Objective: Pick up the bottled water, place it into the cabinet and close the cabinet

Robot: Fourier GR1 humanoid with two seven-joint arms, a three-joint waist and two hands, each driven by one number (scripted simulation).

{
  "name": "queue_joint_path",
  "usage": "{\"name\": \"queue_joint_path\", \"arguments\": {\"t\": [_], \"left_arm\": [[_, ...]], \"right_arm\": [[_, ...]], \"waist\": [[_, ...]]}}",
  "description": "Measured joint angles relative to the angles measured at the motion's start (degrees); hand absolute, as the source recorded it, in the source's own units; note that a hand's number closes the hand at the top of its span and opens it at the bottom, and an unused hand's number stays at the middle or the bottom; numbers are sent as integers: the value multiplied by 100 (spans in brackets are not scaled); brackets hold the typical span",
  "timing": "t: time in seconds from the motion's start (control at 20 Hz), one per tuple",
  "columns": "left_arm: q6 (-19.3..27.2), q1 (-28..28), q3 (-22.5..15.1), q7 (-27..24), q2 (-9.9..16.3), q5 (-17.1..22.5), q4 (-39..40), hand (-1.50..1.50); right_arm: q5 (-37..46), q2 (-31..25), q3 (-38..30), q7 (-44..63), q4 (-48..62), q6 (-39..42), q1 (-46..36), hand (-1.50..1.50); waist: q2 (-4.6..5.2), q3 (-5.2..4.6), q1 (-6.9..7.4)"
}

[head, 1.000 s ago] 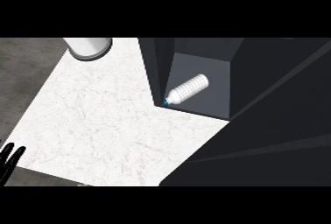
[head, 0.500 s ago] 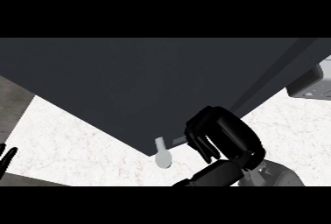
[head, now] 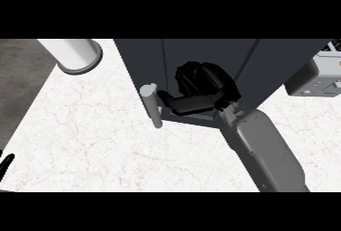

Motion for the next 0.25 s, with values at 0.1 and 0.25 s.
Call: {"name": "queue_joint_path", "arguments": {"t": [0.1,0.25], "left_arm": [[-10,-1,40,33,-19,35,-2,-150],[10,3,70,58,-58,38,-28,-150]], "right_arm": [[97,173,382,299,758,160,203,150],[41,416,402,284,1200,210,-21,150]], "waist": [[182,-21,-21],[213,-32,-21]]}}
